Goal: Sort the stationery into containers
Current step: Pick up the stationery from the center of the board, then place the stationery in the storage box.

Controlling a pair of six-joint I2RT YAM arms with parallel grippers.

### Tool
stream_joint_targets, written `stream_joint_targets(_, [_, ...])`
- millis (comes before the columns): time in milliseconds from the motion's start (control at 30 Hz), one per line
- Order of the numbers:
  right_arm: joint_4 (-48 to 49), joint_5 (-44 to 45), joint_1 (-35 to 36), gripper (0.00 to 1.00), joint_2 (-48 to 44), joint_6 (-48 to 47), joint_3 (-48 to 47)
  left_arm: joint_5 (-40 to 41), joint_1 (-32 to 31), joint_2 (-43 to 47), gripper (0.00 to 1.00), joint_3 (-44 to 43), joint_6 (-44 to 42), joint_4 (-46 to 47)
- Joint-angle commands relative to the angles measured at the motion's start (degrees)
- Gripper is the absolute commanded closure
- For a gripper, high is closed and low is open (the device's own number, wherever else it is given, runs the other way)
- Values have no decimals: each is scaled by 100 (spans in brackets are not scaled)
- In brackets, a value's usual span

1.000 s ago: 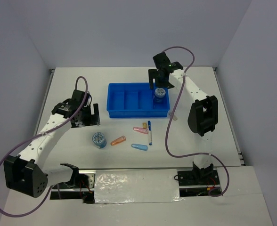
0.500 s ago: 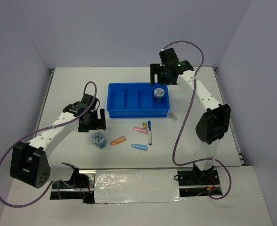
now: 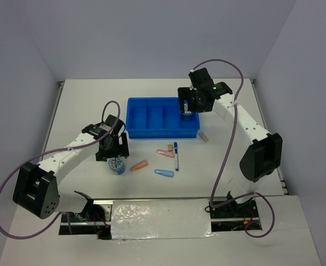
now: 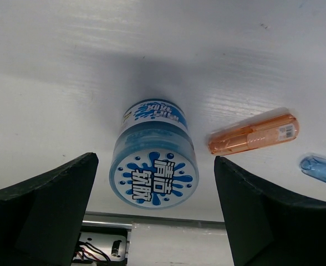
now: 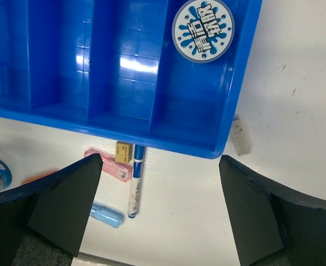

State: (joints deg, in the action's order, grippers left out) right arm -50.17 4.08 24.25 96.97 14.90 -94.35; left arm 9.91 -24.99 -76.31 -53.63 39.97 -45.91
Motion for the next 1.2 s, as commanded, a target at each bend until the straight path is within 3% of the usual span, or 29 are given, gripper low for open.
stream_joint_targets(0, [131,-56,53,6,-398,22,30,187,-67,-76,1,150,284,-164])
stream_joint_targets(200, [69,49,89,6,-538,31,83,134,-102,-94,4,309,363,-111])
stream_joint_targets(267, [43,58,80,6,-565,40,109,108,-111,-68,22,344,363,-85])
stream_joint_targets(300, [43,76,89,6,-600,48,109,134,-111,-33,44,335,380,-85])
stream_joint_targets(367, [43,85,80,6,-653,57,153,177,-111,11,73,239,372,-120])
stream_joint_targets(400, [34,102,80,6,-705,75,162,204,-120,20,95,169,363,-259])
stream_joint_targets(433, [25,120,89,6,-740,92,197,282,-137,46,100,-75,345,-374])
stream_joint_targets(600, [-98,163,-43,6,-1022,267,259,442,-514,90,100,-1350,47,-841])
stream_joint_targets(700, [-448,312,-473,6,-1232,696,329,-39,-814,-32,100,-2359,-392,-227])
stream_joint_targets(800, [-503,760,-806,6,-1645,1023,565,-654,-937,-541,100,-2836,-665,607])
stream_joint_targets(967, [-476,797,-1001,6,-2409,1165,830,-1219,-1226,-2034,100,-3882,-893,1865])
stream_joint_targets(1167, [-836,560,-1001,6,-2902,1095,900,-1702,-1473,-3705,100,-5279,-1061,2499])
